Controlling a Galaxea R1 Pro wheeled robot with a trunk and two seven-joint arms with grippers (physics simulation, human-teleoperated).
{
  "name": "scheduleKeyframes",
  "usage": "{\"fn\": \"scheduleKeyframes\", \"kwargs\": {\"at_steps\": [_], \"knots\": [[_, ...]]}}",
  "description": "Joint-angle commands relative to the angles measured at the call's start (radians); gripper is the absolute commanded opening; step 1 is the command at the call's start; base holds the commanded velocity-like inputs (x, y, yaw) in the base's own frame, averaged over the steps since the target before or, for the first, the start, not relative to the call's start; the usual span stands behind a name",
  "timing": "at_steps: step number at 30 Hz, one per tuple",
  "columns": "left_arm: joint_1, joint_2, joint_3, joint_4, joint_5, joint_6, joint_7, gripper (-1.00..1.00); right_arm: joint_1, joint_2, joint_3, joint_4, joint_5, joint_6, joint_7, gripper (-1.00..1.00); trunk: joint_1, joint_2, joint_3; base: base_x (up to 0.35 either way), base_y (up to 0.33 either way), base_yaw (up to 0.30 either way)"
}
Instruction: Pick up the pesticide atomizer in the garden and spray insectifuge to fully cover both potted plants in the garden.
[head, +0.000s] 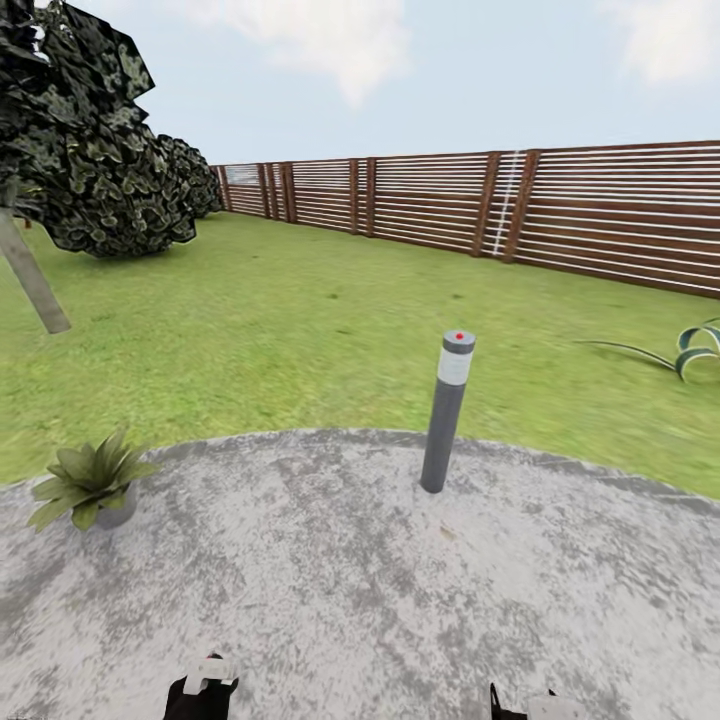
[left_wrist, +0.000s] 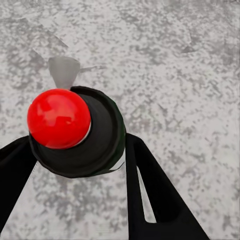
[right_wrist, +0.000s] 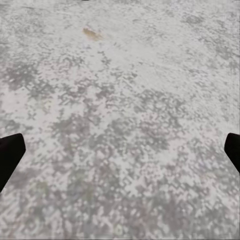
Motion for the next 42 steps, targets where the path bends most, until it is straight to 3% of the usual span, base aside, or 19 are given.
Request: {"fn": "scheduleKeyframes", "kwargs": {"at_steps": [1, 34, 42], "knots": [[-0.001, 0.0, -0.007, 0.001, 0.011, -0.003, -0.004, -1.0, -0.001, 0.0, -0.004, 0.001, 0.011, -0.002, -0.007, 1.0, 0.0, 0.0, -0.001, 0.227, -0.138, 0.277], [-0.001, 0.001, -0.006, 0.001, 0.011, -0.003, -0.004, -1.0, -0.001, 0.0, -0.004, 0.001, 0.011, -0.002, -0.007, 1.0, 0.0, 0.0, -0.001, 0.015, -0.008, 0.277], [-0.001, 0.001, -0.005, 0.001, 0.011, -0.003, -0.004, -1.0, -0.001, 0.0, -0.004, 0.001, 0.011, -0.002, -0.007, 1.0, 0.0, 0.0, -0.001, 0.234, -0.11, 0.277]]}}
